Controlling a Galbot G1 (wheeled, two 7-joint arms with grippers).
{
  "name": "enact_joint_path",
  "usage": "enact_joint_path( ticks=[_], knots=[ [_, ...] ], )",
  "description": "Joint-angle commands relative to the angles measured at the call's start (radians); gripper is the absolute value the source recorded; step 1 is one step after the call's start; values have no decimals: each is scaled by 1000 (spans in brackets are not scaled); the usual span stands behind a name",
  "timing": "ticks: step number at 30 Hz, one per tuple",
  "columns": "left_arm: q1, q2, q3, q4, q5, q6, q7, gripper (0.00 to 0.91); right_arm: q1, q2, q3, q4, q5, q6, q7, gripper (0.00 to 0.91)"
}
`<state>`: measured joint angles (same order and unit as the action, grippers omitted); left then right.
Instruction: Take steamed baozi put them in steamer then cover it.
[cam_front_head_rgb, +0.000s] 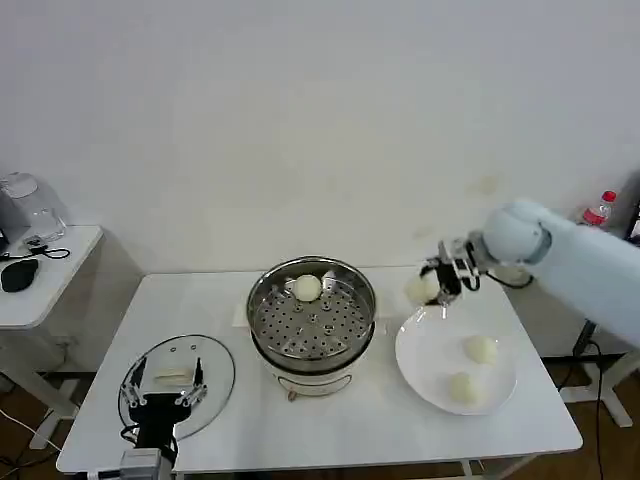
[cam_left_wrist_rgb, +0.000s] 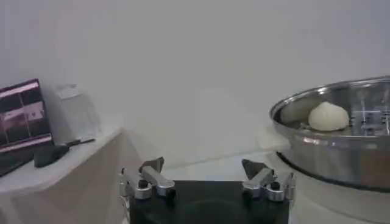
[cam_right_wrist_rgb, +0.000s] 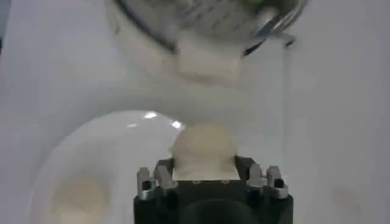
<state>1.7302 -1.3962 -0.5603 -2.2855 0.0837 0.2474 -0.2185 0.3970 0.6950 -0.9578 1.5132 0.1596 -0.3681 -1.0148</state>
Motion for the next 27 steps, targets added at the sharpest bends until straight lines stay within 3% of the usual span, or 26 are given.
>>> enact_joint_path(
  ticks=[1,7,11,18,27],
  knots=[
    [-12,2,-20,-2,-11,6,0,907,169,126,-52,15,108,-51,14,695],
    [-20,22,-62,-15,-32,15,1,907,171,347,-108,-38,246,-149,85,695],
    [-15,26,-88,-30,-44,21,1,907,130,450,-135,-74,270,-191,111,695],
    [-14,16,-95,-44,-43,24,1,907,41,572,-184,-170,286,-244,149,695],
    [-1,7,-109,-54,-46,20,0,907,-20,645,-185,-283,248,-256,159,705]
  ],
)
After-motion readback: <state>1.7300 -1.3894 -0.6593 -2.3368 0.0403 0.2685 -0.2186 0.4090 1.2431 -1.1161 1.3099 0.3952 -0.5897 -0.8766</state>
